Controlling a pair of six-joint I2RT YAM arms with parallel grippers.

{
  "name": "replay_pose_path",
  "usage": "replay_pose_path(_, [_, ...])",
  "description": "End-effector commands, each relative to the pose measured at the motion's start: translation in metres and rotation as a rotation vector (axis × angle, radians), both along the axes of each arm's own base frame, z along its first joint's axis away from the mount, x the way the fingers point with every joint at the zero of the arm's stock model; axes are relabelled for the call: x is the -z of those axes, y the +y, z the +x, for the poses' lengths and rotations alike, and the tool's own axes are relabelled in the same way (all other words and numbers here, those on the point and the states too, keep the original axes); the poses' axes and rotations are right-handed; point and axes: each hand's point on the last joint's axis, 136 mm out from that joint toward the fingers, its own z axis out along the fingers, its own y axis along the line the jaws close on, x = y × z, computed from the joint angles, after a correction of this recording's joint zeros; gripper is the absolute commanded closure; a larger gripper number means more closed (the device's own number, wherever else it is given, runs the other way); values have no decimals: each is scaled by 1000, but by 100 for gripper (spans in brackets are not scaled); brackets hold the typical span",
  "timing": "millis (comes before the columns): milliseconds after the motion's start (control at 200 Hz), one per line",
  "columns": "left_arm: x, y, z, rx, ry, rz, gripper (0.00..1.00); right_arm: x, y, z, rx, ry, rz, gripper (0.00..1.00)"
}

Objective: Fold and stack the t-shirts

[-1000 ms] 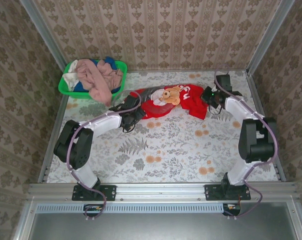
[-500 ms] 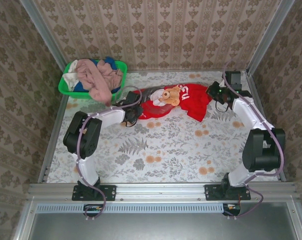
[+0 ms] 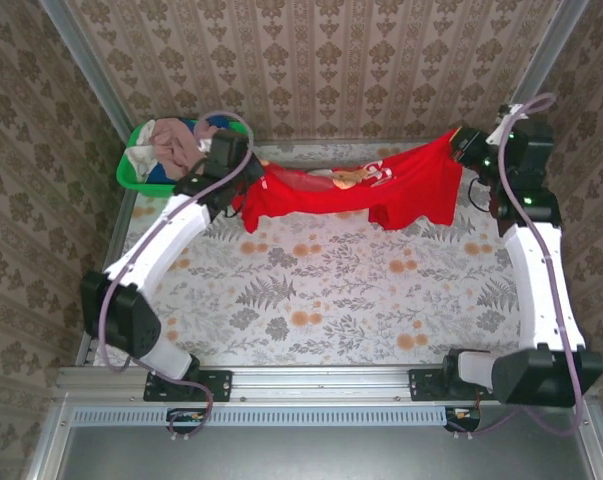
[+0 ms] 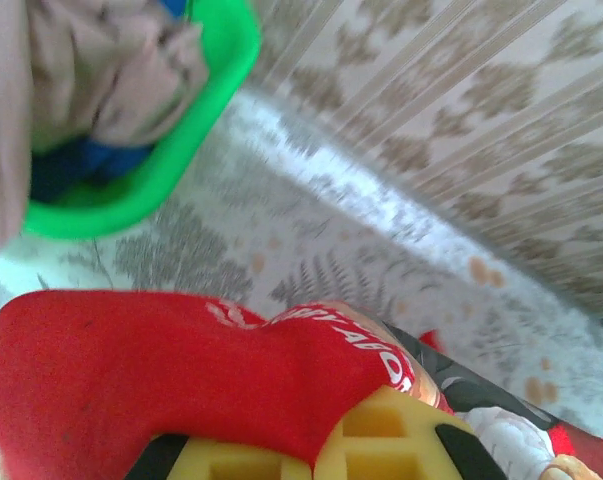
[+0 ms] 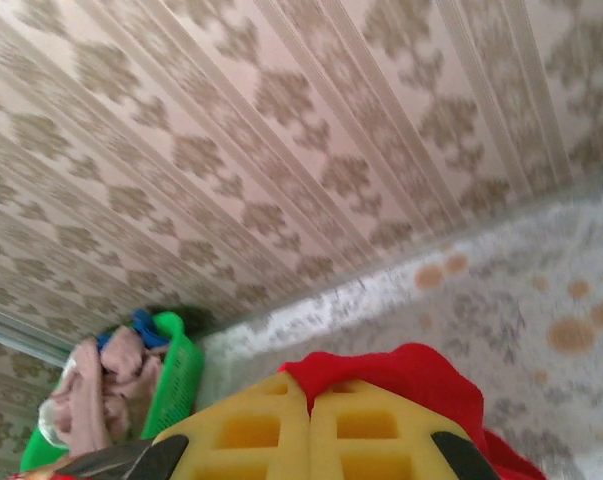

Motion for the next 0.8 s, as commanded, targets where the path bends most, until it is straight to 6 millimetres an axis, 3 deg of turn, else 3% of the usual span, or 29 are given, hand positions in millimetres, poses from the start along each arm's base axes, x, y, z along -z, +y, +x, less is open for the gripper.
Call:
replay_pose_path(0, [-47, 26, -21, 17, -69, 117, 100, -63, -7, -31, 52, -182, -75, 100])
replay_pose_path(95, [-82, 34, -37, 33, -127, 126, 100, -89, -8, -56, 80, -258, -93, 100])
replay_pose_path(200, [-108, 43, -56, 38, -173, 114, 100, -107, -4, -82, 82, -315, -103, 100])
replay_pose_path(305, [-119, 49, -74, 47, -191, 89, 100, -114, -2, -100, 83, -333, -119, 100])
replay_pose_path(420, [-112, 44, -83, 88, -157, 74, 100, -110, -2, -106, 91, -319, -123, 100])
replay_pose_path(545, [-85, 27, -72, 151, -80, 82, 100, -79, -4, -83, 80, -231, -105, 100])
replay_pose_path(615, [-59, 26, -53, 144, -26, 78, 100, -51, -5, -63, 66, -161, -90, 100])
replay_pose_path(795, [20, 6, -10, 170, 128, 30, 100, 53, -13, -6, 61, 88, -40, 100])
